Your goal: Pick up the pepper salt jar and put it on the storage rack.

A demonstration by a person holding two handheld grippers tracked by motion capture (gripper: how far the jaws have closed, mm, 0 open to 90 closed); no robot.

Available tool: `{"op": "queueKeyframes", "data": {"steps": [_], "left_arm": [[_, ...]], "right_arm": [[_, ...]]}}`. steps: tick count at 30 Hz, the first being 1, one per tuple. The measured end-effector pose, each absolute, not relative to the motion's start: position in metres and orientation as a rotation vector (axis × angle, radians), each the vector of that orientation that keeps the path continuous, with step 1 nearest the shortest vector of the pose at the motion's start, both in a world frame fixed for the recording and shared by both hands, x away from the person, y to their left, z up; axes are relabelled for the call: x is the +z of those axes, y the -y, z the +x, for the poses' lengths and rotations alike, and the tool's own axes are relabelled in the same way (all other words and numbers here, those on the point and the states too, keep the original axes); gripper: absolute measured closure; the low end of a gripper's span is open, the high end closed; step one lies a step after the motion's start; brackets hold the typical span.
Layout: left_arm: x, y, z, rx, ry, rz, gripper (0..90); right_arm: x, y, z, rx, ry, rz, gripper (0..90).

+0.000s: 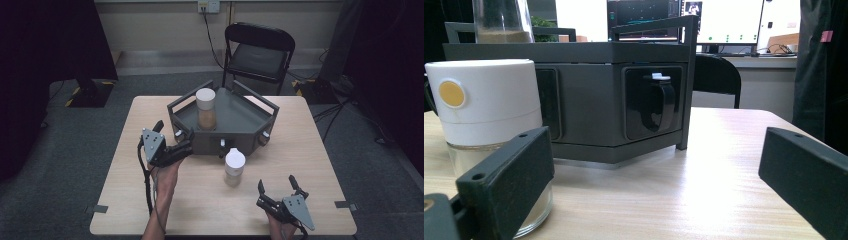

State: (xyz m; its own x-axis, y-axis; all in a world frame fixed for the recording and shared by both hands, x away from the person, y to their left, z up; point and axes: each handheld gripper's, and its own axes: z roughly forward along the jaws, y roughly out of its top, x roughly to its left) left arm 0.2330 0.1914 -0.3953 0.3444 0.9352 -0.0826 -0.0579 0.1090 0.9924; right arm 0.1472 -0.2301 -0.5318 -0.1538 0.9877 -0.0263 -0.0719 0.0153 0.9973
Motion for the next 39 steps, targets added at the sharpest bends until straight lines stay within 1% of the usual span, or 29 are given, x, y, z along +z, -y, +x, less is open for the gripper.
{"op": "queueKeyframes", "data": {"steps": [10, 20, 23, 29, 39], "left_arm": [[-0.413, -0.197, 0.21, 0.967, -0.94, 1.17, 0.1], [-0.43, -0.194, 0.186, 0.991, -0.928, 1.174, 0.0], [-0.437, -0.194, 0.18, 0.978, -0.933, 1.17, 0.0], [-0.451, -0.192, 0.172, 1.01, -0.94, 1.179, 0.0], [-0.476, -0.193, 0.162, 1.021, -0.993, 1.177, 0.2]], "right_arm": [[-0.532, 0.23, 0.147, 1.337, -1.276, 1.065, 0.0], [-0.532, 0.229, 0.147, 1.336, -1.276, 1.066, 0.0], [-0.532, 0.229, 0.147, 1.336, -1.276, 1.066, 0.0], [-0.532, 0.229, 0.147, 1.336, -1.276, 1.066, 0.0], [-0.532, 0.229, 0.147, 1.336, -1.275, 1.066, 0.0]]}}
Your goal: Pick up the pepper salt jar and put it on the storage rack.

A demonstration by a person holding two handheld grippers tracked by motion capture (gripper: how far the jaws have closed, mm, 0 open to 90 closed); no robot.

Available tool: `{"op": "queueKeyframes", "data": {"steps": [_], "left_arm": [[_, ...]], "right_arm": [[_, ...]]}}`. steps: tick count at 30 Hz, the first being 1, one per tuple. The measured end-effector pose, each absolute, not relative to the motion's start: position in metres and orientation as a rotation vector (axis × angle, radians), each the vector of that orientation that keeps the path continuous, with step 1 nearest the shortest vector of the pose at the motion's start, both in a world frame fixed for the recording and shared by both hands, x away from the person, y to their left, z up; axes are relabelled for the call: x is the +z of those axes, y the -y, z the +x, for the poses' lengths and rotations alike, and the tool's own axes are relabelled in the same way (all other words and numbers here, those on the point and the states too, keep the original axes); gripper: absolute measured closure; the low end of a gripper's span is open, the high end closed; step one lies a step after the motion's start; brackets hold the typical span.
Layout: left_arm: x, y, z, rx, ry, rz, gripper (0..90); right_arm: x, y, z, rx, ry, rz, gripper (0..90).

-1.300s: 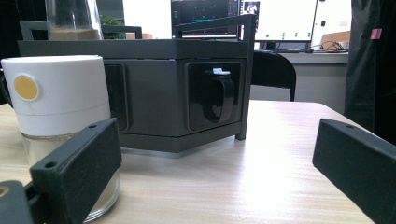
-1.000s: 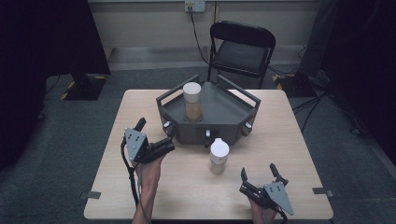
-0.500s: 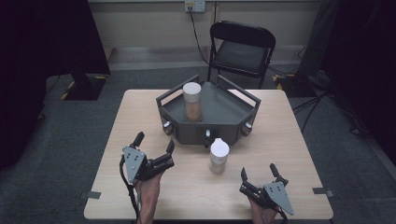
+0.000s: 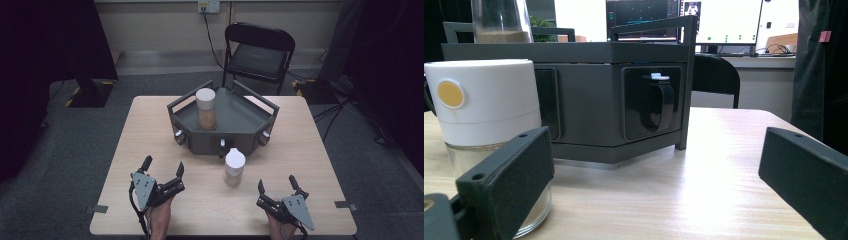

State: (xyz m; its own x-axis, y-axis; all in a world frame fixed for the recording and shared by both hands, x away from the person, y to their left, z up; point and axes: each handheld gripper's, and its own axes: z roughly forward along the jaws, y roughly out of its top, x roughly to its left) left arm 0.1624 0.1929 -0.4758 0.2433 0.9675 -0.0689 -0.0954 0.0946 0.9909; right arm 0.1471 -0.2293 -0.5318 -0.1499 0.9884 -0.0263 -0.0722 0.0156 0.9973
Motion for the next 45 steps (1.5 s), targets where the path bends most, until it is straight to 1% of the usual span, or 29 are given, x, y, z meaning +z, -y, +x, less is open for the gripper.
{"op": "queueKeyframes", "data": {"steps": [6, 15, 24, 33, 36, 45], "left_arm": [[-0.49, -0.191, 0.16, 1.052, -0.995, 1.177, 0.2], [-0.514, -0.188, 0.16, 1.066, -1.025, 1.185, 0.2], [-0.528, -0.187, 0.159, 1.077, -1.039, 1.204, 0.2], [-0.535, -0.186, 0.157, 1.088, -1.055, 1.214, 0.2], [-0.536, -0.185, 0.159, 1.109, -1.048, 1.226, 0.4], [-0.535, -0.183, 0.159, 1.116, -1.054, 1.226, 0.4]], "right_arm": [[-0.532, 0.229, 0.147, 1.336, -1.275, 1.066, 0.0], [-0.532, 0.229, 0.147, 1.336, -1.275, 1.066, 0.0], [-0.532, 0.229, 0.147, 1.336, -1.275, 1.066, 0.0], [-0.532, 0.229, 0.147, 1.336, -1.276, 1.066, 0.0], [-0.532, 0.229, 0.147, 1.336, -1.276, 1.066, 0.0], [-0.532, 0.229, 0.147, 1.335, -1.275, 1.066, 0.0]]}}
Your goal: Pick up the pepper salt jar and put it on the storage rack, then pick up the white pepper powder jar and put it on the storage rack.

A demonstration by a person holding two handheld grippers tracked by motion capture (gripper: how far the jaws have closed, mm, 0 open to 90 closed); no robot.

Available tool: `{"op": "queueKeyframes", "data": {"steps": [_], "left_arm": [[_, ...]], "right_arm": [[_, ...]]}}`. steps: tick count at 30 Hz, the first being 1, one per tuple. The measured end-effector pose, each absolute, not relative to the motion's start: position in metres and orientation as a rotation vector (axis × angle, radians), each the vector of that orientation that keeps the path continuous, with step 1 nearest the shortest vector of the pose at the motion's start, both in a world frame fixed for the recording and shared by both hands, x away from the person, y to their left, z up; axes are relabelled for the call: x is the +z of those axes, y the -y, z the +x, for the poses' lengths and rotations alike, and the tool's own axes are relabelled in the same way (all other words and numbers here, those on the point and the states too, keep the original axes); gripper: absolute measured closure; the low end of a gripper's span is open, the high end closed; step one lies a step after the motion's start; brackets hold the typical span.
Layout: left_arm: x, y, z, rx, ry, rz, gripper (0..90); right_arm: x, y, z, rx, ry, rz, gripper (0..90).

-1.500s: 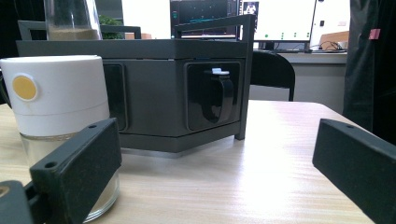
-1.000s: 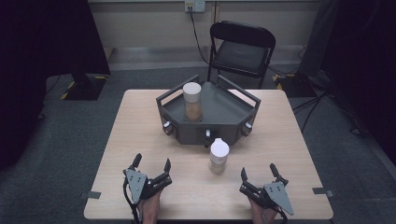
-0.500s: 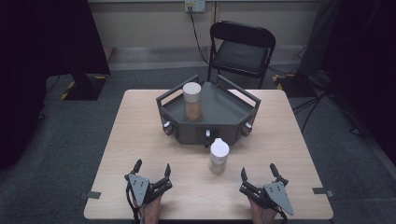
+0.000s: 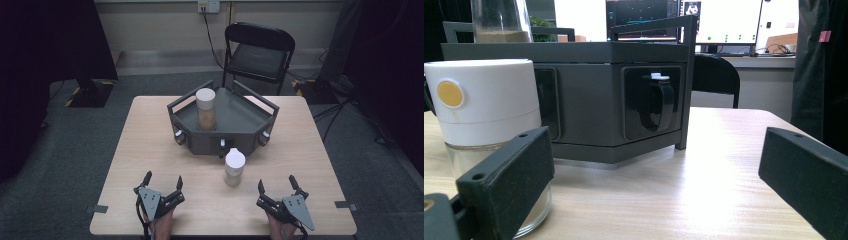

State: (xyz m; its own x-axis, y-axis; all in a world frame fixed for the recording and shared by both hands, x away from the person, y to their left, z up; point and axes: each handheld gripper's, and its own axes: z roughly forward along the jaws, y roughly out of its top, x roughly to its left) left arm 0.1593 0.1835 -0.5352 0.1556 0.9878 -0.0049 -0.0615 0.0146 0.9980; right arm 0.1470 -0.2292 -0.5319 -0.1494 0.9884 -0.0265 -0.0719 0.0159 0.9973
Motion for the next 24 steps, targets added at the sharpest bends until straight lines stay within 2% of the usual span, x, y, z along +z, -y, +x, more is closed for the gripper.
{"op": "queueKeyframes", "data": {"steps": [24], "left_arm": [[-0.5352, -0.183, 0.1595, 1.12, -1.058, 1.223, 0.4]], "right_arm": [[-0.5271, 0.2251, 0.1482, 1.323, -1.279, 1.056, 0.0]]}}
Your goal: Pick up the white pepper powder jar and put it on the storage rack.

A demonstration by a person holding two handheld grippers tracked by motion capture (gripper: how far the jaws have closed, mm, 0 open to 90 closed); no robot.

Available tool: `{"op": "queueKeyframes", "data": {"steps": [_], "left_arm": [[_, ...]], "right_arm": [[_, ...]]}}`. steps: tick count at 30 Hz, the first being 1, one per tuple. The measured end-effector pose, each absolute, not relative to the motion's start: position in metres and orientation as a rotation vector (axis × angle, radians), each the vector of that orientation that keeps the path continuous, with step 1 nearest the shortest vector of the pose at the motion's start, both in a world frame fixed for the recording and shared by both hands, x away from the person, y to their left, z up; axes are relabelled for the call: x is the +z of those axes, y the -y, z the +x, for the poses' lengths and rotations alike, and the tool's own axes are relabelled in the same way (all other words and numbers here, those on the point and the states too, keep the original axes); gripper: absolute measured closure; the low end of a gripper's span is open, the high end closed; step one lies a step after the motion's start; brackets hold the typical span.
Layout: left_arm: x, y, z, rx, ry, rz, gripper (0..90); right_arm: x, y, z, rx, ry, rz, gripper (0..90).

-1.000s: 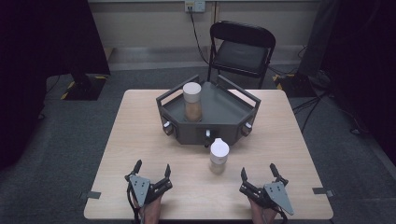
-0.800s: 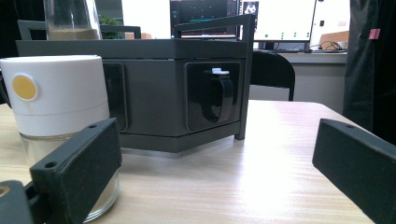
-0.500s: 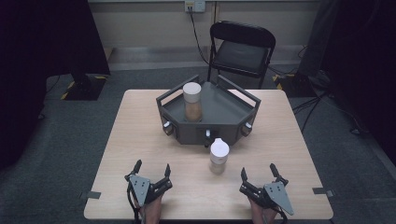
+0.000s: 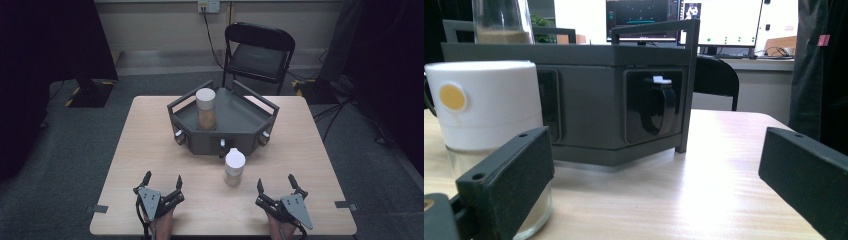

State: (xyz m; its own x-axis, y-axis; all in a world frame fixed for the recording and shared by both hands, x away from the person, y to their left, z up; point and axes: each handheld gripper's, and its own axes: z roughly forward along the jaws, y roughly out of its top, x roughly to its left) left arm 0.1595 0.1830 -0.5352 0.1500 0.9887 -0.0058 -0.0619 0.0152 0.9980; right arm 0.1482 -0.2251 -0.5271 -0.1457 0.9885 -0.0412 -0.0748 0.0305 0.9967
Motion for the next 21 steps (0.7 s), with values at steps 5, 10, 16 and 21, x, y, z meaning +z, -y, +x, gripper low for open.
{"op": "queueKeyframes", "data": {"steps": [5, 10, 16, 21], "left_arm": [[-0.535, -0.183, 0.159, 1.121, -1.059, 1.222, 0.2], [-0.535, -0.183, 0.159, 1.12, -1.058, 1.223, 0.3], [-0.535, -0.183, 0.159, 1.12, -1.058, 1.222, 0.5], [-0.535, -0.183, 0.159, 1.12, -1.058, 1.223, 0.4]], "right_arm": [[-0.516, 0.223, 0.147, 1.332, -1.286, 1.043, 0.0], [-0.506, 0.218, 0.147, 1.343, -1.281, 1.025, 0.0], [-0.5, 0.212, 0.146, 1.359, -1.283, 0.991, 0.0], [-0.496, 0.209, 0.145, 1.375, -1.289, 0.978, 0.0]]}}
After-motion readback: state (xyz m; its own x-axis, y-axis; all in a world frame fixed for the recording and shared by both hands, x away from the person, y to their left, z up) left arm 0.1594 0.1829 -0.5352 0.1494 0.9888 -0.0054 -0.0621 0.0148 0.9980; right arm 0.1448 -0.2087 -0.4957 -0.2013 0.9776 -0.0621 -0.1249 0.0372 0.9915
